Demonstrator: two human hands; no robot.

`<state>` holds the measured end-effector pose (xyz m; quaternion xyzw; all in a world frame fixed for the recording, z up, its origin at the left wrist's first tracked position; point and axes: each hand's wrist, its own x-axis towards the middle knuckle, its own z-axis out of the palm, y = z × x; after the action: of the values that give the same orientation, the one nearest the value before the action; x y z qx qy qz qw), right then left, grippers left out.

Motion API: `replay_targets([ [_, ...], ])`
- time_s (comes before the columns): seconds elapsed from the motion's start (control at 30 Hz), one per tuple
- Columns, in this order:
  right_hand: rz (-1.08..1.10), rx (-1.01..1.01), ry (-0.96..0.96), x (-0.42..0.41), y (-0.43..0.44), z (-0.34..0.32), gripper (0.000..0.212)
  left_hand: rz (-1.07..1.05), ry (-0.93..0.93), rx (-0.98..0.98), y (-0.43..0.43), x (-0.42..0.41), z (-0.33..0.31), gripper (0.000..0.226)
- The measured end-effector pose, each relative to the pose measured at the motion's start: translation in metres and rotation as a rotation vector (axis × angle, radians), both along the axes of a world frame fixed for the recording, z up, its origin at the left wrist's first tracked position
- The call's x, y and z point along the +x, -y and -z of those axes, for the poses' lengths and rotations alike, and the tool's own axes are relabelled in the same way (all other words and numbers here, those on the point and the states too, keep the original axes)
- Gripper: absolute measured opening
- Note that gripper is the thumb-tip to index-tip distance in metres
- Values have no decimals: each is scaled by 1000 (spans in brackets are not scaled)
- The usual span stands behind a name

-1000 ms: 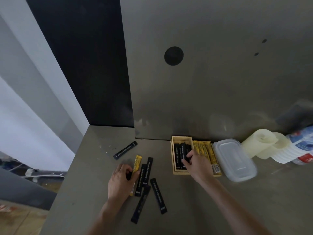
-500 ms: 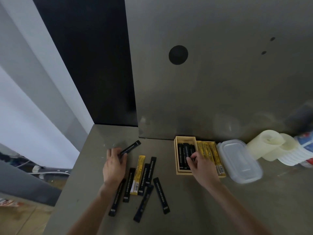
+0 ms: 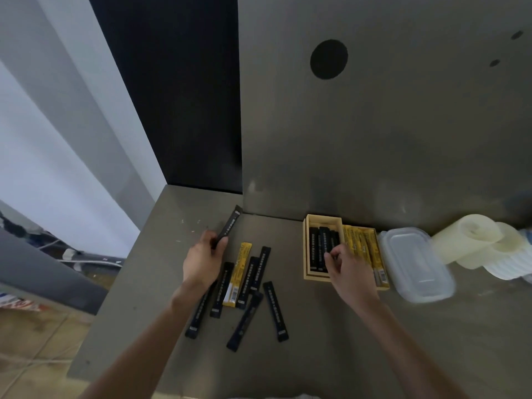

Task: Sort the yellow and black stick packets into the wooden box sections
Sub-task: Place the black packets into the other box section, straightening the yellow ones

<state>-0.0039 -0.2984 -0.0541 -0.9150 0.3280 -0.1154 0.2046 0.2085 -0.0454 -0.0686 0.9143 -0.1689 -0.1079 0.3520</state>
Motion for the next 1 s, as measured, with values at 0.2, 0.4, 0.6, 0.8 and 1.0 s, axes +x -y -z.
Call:
replay_targets([
  [0.2, -33, -77, -11, 0, -1, 3, 10, -41, -188, -366, 18, -47, 1, 30],
  [0.4, -61, -121, -9, -3, -3, 6, 20, 100, -308, -389, 18, -69, 16, 27],
  [0.6, -42, -76, 25, -4, -10, -3, 12, 128, -337, -390, 15, -66, 13, 32],
  [0.8, -64, 99, 66, -2, -6, -15, 4, 110, -378, -429, 14, -66, 18, 33],
  [1.0, -187, 107, 179, 8, -28, -31, 2, 256, -308, -315, 14, -65, 13, 20],
])
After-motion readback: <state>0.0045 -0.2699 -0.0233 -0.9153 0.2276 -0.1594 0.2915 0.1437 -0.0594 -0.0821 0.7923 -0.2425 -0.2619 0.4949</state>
